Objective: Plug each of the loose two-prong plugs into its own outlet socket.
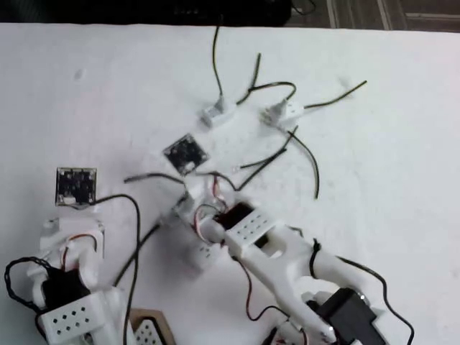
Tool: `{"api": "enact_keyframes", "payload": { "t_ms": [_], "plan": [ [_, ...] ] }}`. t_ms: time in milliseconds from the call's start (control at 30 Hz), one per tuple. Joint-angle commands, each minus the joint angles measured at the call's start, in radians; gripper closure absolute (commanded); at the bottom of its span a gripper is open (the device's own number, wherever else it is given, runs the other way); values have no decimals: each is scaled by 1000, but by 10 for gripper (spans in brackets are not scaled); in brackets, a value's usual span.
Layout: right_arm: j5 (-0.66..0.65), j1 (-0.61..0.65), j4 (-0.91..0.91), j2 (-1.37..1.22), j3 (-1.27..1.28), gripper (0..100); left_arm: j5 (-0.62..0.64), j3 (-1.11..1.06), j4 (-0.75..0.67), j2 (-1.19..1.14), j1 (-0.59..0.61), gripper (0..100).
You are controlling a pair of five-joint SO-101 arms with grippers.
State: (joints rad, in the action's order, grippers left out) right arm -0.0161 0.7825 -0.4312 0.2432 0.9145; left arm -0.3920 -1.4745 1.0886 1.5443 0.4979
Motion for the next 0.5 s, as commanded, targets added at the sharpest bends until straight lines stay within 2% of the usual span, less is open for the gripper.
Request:
{"api": "enact_keyframes", "payload": {
  "t_ms": [0,200,467],
  "plan": [
    [-26,30,-22,-51,-40,981,0,5,2,7,8,977],
    [-68,25,-22,-206,-106,981,0,5,2,7,8,977],
    [-69,18,-77,-223,-120,981,0,5,3,7,8,977]
  ]
}}
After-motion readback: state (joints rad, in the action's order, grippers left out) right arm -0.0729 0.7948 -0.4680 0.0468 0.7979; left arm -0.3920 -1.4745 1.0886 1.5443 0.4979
